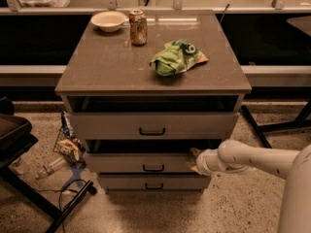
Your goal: Open middle drawer
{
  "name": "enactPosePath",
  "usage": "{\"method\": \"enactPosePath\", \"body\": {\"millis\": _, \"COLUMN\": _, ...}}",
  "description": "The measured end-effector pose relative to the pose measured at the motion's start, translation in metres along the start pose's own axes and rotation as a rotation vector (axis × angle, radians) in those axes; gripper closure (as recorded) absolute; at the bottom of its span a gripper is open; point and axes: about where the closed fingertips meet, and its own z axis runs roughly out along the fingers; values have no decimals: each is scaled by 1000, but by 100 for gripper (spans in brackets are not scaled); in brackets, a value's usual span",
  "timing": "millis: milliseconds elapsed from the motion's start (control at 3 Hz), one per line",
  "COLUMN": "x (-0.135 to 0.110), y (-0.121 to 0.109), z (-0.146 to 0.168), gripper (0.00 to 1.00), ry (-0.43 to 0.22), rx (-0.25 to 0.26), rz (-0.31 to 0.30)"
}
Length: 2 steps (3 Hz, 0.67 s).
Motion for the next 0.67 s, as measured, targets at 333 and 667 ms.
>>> {"method": "enactPosePath", "body": {"millis": 333, "x": 0, "y": 0, "z": 0, "gripper": 100, "ry": 0, "rx": 0, "rz": 0}}
{"method": "enactPosePath", "body": {"millis": 667, "x": 0, "y": 0, "z": 0, "gripper": 100, "ry": 0, "rx": 0, "rz": 0}}
